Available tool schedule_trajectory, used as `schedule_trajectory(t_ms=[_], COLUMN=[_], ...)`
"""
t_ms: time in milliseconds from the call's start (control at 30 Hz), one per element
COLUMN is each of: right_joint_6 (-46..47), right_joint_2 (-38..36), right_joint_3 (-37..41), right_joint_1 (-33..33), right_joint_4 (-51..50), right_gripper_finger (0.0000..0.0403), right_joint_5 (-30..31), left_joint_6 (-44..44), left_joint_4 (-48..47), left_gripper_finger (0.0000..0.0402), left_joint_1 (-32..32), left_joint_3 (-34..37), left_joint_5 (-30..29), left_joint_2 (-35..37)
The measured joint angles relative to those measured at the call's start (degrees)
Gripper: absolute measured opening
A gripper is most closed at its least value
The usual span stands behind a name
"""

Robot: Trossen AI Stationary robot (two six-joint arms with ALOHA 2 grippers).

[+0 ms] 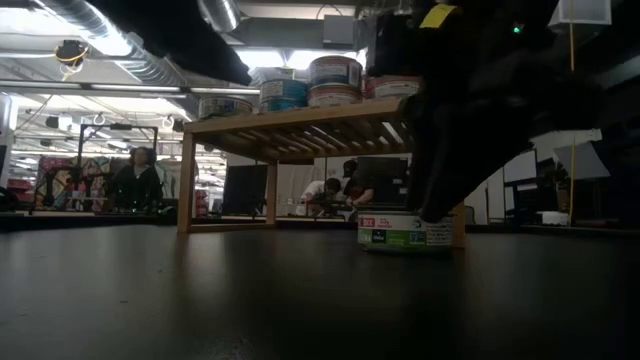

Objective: Stack canned seafood by type on shelf
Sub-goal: Stack the green tuna can on top of the green tuna can on the shelf

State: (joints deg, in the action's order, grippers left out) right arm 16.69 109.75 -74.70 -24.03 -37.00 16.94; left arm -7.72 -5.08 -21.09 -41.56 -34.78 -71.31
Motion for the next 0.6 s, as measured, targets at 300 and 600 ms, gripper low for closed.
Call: schedule_trajectory(t_ms=[300,600], right_joint_6=[-0.1,-0.1], right_joint_2=[3.3,3.8], right_joint_3=[-0.3,-0.1], right_joint_1=[0.0,0.0], right_joint_4=[0.3,0.2], right_gripper_finger=[0.0165,0.0128], right_joint_5=[2.5,8.0], left_joint_6=[-0.1,0.0], left_joint_4=[1.4,1.5], left_gripper_finger=[0.0263,0.0263], left_joint_1=[0.0,0.0], left_joint_3=[0.0,0.0], left_joint_5=[1.5,1.6], left_joint_2=[0.0,0.0])
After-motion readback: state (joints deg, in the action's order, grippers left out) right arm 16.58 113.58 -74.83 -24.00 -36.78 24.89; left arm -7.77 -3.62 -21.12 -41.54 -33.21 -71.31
